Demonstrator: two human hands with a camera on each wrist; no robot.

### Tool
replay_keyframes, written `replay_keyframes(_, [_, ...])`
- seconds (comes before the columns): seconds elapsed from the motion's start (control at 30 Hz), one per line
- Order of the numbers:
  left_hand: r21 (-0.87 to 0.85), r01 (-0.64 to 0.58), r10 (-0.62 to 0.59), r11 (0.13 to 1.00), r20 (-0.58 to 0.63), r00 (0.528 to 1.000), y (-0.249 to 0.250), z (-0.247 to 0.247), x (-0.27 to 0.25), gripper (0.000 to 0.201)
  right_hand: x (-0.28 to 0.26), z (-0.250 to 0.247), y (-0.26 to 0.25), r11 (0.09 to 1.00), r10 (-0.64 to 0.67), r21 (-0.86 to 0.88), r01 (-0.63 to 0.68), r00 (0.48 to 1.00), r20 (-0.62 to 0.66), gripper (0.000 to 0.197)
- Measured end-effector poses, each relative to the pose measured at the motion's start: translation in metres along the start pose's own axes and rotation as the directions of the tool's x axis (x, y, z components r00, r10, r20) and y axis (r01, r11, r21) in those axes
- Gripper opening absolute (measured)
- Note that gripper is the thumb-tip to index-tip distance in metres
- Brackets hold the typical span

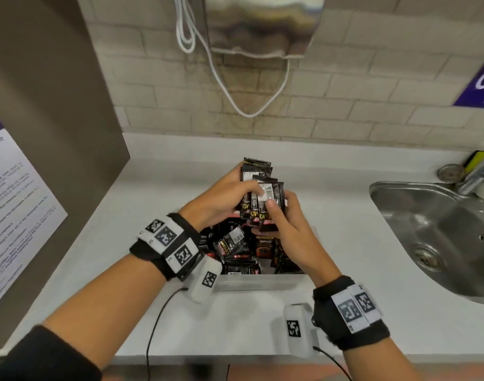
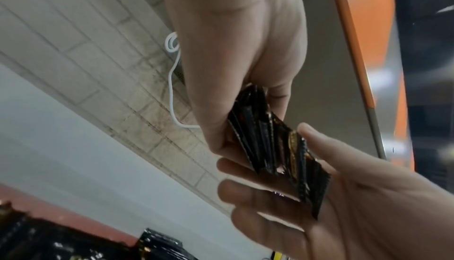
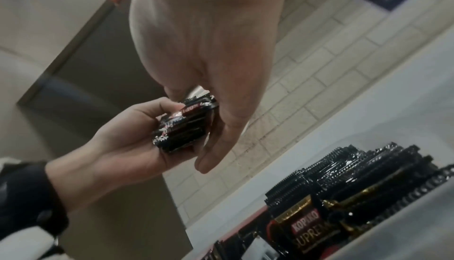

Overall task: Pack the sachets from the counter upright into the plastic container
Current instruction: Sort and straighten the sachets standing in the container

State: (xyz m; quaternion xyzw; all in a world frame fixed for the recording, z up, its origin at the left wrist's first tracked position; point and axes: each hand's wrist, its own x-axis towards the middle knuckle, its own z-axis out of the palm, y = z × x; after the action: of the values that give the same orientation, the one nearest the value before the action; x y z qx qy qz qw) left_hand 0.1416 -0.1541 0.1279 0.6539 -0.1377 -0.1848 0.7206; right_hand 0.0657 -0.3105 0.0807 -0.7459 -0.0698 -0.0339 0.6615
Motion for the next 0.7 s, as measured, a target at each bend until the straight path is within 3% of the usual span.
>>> replay_keyframes(0.13, [-0.240,0.041,-0.044,0.970,-0.008,0.999,-0.012,0.018,-0.001,0.033,-0.002,-0.004,0.001,0.996,0.048,0.077,-0.042,0.996,-0.077,0.051])
replay_keyframes(0.3, [-0.252,0.046,-0.042,0.967,0.023,0.999,-0.027,0.045,-0.001,0.028,-0.011,-0.005,0.003,0.975,0.083,0.218,-0.046,0.983,-0.166,0.034])
replay_keyframes(0.43, [-0.337,0.052,0.010,0.940,0.180,0.984,-0.032,0.052,-0.005,0.044,-0.021,-0.014,0.004,0.969,0.083,0.244,-0.026,0.971,-0.226,0.032])
replay_keyframes(0.7, [-0.123,-0.010,0.033,0.992,0.185,0.982,-0.040,0.056,-0.004,0.030,-0.034,-0.045,0.008,0.923,0.134,0.381,-0.049,0.971,-0.200,0.035])
